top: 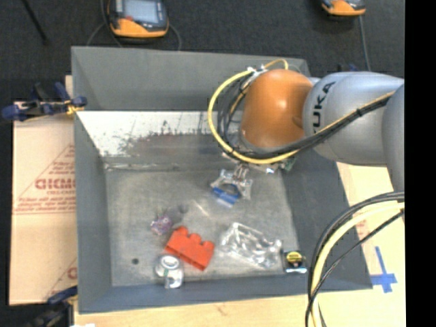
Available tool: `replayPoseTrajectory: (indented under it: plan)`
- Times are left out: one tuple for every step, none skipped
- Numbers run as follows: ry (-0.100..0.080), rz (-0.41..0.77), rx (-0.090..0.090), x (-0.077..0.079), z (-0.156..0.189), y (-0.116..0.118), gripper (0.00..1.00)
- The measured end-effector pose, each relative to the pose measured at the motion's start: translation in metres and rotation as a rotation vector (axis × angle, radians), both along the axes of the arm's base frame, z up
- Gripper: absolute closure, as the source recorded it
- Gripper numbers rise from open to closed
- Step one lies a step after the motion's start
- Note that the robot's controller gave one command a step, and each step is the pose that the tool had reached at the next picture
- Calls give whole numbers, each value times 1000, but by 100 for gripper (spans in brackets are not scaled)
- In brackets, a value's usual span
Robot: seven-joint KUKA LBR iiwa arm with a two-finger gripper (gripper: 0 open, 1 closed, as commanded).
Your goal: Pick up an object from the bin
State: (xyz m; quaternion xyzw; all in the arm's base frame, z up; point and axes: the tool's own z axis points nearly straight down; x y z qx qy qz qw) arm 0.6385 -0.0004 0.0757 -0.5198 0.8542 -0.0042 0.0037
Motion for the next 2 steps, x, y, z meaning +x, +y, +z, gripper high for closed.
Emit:
replayPoseTrajectory:
  plan:
    - [0, -172, 8, -29, 86, 21, 100]
    - [-4, -171, 5, -12, 170, 5, 100]
